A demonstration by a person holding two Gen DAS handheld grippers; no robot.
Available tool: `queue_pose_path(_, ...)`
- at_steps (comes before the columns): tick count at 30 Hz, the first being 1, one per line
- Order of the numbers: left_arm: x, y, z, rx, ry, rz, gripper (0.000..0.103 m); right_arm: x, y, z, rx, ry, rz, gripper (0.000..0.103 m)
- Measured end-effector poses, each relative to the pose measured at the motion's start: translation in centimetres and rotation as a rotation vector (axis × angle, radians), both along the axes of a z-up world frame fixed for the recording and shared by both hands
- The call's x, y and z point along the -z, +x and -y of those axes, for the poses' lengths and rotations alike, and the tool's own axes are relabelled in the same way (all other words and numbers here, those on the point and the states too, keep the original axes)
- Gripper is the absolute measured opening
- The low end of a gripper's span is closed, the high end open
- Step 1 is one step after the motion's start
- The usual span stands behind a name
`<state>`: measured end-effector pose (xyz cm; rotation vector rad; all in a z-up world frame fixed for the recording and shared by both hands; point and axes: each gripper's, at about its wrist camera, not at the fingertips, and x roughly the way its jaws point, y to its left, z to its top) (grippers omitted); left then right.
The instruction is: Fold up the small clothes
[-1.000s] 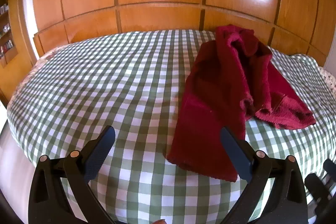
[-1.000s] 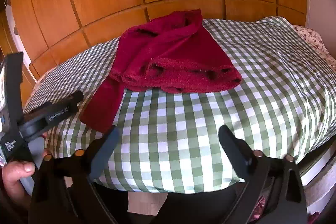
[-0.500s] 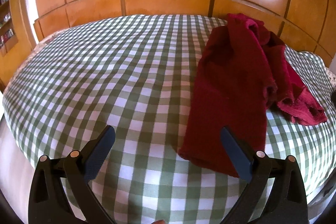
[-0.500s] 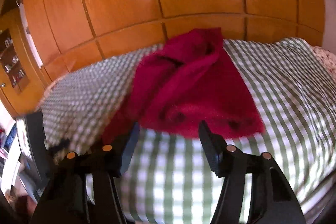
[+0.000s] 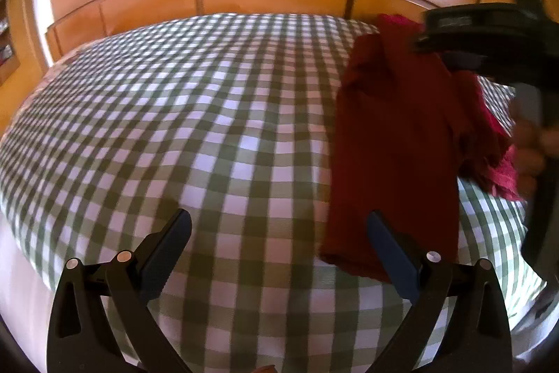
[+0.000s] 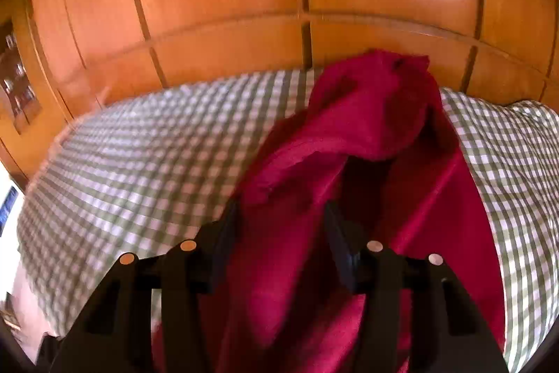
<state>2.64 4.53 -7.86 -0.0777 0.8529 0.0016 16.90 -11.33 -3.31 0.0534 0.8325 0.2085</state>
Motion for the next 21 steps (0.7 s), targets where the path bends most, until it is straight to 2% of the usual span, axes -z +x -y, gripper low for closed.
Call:
queue_pose_path(1, 0.1, 0.1, 0.2, 0.010, -0.003, -0.006, 0.099, 0.4, 0.3, 0.1, -0.017, -0.006, -0.031, 0.006)
queue_pose_path(6, 0.3, 0.4, 1.8, 0.099, -0.017, -0.015, 0.099, -2.5, -3.0, 5.6, 0.024, 0.081, 0.042, 0.006)
queue_pose_path(10, 0.8, 0.6, 3.7, 0.179, 0.008, -0.014, 0.099, -6.6, -4.9, 14.4, 0.160, 0.110, 0.137, 0.006)
queue_pose_path(13, 1.1, 0.9, 4.8, 0.220, 0.014, -0.017, 0.099, -8.7, -4.7, 21.4, 0.337, -0.020, 0.214, 0.006)
queue_pose_path(16, 1.3, 1.5, 5.4, 0.227, 0.012, -0.035, 0.099, -8.3, -2.9, 28.4, 0.536, -0.148, 0.208, 0.006)
queue_pose_path(18, 1.4, 2.0, 5.6, 0.235, 0.024, -0.039, 0.091, -6.8, -1.1, 33.7, 0.680, -0.189, 0.157, 0.006)
queue_pose_path(20, 1.2, 2.5, 6.2, 0.281, 0.008, -0.037, 0.061, -5.5, -0.1, 37.3, 0.761, -0.187, 0.109, 0.014)
queue_pose_path(21, 1.0, 2.6, 6.3, 0.298, 0.002, -0.039, 0.053, -4.9, 0.2, 38.7, 0.792, -0.177, 0.094, 0.035)
